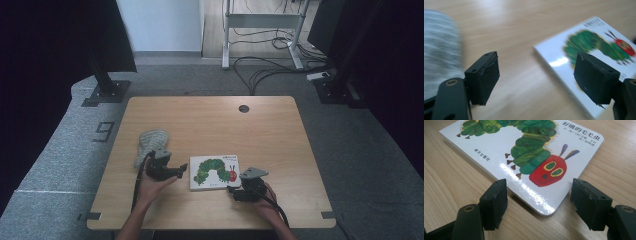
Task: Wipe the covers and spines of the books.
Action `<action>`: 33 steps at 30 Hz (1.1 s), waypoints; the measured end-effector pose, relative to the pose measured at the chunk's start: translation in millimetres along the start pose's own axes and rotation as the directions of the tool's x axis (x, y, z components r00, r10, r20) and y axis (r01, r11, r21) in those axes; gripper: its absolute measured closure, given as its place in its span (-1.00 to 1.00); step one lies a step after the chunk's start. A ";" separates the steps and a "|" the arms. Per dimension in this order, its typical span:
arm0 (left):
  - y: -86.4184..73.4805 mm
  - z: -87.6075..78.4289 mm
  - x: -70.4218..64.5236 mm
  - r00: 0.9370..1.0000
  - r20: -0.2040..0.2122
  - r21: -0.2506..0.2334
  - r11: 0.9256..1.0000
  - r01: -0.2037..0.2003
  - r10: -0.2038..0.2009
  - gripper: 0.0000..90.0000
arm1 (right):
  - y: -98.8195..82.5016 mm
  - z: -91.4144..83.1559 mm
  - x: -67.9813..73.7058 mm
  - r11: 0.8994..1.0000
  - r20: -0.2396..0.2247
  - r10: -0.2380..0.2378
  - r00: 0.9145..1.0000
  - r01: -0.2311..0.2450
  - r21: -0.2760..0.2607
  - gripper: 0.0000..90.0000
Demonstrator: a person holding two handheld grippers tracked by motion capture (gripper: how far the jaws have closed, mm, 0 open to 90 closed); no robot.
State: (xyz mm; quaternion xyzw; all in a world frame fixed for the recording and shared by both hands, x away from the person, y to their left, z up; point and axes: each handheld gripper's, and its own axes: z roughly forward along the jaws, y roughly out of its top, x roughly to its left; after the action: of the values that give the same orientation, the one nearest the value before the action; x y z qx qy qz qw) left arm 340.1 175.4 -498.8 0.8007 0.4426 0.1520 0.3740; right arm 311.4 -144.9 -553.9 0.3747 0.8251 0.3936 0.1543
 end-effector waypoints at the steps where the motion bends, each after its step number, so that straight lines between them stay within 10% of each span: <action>1: -2.9 2.8 -4.6 1.000 0.009 0.006 1.000 -0.005 0.004 -0.55 | 0.0 0.0 0.0 1.000 0.000 0.000 1.000 0.000 0.000 -0.35; 14: -23.3 26.0 -40.6 0.994 0.089 0.094 0.992 -0.078 0.070 -0.57 | 0.0 0.0 0.2 1.000 0.001 -0.003 1.000 0.003 0.002 -0.35; 33: -30.5 40.7 -65.6 0.993 0.008 0.148 0.982 -0.115 0.115 -0.76 | 0.1 0.2 0.8 1.000 0.005 -0.008 1.000 0.008 0.002 -0.36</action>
State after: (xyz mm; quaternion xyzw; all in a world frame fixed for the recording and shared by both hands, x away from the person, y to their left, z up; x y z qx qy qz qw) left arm 308.5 112.5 -542.9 0.8505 0.4058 0.1400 0.3038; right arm 311.0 -144.1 -554.0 0.3726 0.8267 0.3912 0.1573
